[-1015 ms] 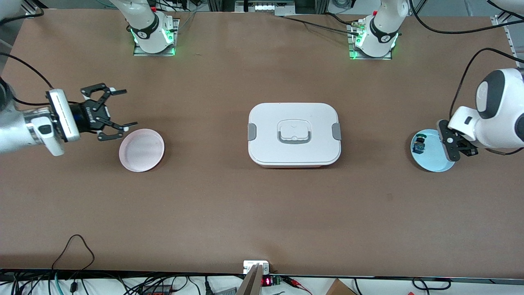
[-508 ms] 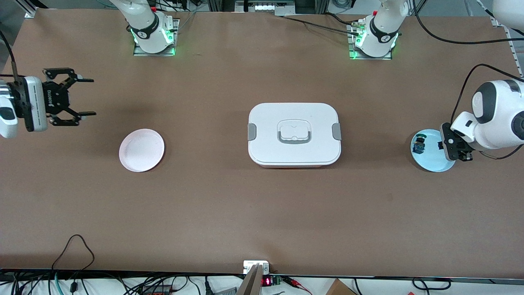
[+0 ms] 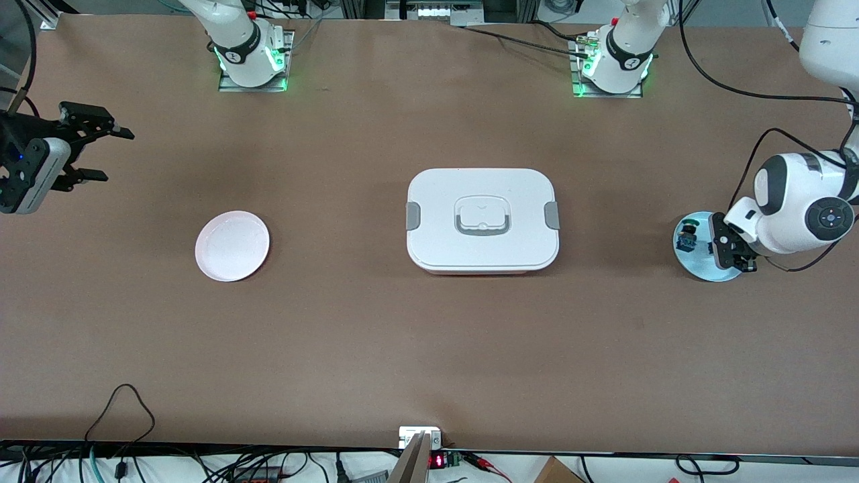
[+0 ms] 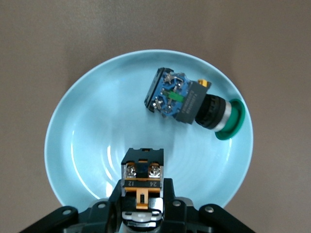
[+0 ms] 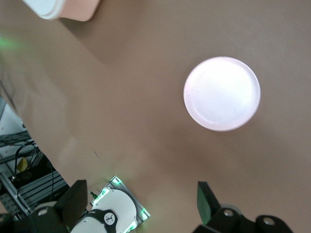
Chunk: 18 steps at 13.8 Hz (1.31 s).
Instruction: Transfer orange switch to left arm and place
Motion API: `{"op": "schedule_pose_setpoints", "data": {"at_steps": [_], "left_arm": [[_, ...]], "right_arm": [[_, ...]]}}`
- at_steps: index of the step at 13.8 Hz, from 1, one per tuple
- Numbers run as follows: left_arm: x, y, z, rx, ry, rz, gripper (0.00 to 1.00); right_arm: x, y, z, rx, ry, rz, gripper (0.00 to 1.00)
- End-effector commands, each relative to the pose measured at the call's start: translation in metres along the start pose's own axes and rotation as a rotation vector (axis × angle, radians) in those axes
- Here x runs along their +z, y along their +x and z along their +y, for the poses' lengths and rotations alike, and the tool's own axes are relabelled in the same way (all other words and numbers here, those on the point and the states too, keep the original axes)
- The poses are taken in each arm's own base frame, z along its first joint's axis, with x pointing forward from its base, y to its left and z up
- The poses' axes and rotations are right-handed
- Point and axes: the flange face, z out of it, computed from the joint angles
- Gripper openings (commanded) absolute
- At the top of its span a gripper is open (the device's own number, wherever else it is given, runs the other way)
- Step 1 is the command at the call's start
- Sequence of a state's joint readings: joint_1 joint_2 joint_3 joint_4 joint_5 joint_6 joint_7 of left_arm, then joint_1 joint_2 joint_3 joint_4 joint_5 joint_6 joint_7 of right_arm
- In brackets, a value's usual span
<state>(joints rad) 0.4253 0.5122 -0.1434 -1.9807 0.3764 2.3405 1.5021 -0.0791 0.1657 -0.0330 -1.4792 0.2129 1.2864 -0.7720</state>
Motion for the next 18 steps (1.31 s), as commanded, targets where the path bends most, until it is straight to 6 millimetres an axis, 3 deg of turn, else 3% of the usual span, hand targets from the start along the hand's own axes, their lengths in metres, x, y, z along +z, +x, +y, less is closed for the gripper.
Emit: {"op": "schedule_pose_setpoints", "data": {"at_steps": [1, 3, 4, 5, 6, 8, 10, 14, 18], "left_arm": [[0.010, -0.005, -0.003, 0.025, 0.020, 0.000, 0.04], [0.011, -0.006, -0.003, 0.022, 0.020, 0.001, 0.13], [0.010, -0.006, -0.003, 0.022, 0.020, 0.000, 0.31], [0.011, -0.005, -0.003, 0.030, 0.014, 0.001, 0.56], [0.009, -0.004, -0.003, 0.057, 0.016, -0.001, 0.97], [0.002, 0.000, -0.005, 0.174, 0.017, -0.001, 1.00], [-0.010, -0.002, -0.003, 0.170, -0.009, -0.010, 1.00], [-0.063, -0.013, 0.002, 0.040, -0.058, 0.025, 1.00], [-0.130, -0.026, -0.007, -0.159, -0.155, 0.083, 1.00]], "right_arm": [[-0.007, 0.000, -0.014, 0.100, -0.118, -0.069, 1.00], [-0.009, 0.003, -0.022, 0.150, -0.164, -0.094, 1.00], [-0.011, 0.005, -0.026, 0.151, -0.171, -0.091, 1.00], [-0.011, 0.007, -0.029, 0.152, -0.177, -0.089, 1.00], [-0.011, 0.012, -0.033, 0.146, -0.199, -0.098, 1.00], [-0.010, 0.015, -0.036, 0.150, -0.224, -0.105, 1.00], [-0.015, 0.017, -0.035, 0.151, -0.247, -0.070, 1.00], [-0.021, 0.024, -0.037, 0.344, -0.288, 0.015, 1.00], [-0.045, 0.017, -0.048, 0.460, -0.324, 0.126, 1.00]]}}
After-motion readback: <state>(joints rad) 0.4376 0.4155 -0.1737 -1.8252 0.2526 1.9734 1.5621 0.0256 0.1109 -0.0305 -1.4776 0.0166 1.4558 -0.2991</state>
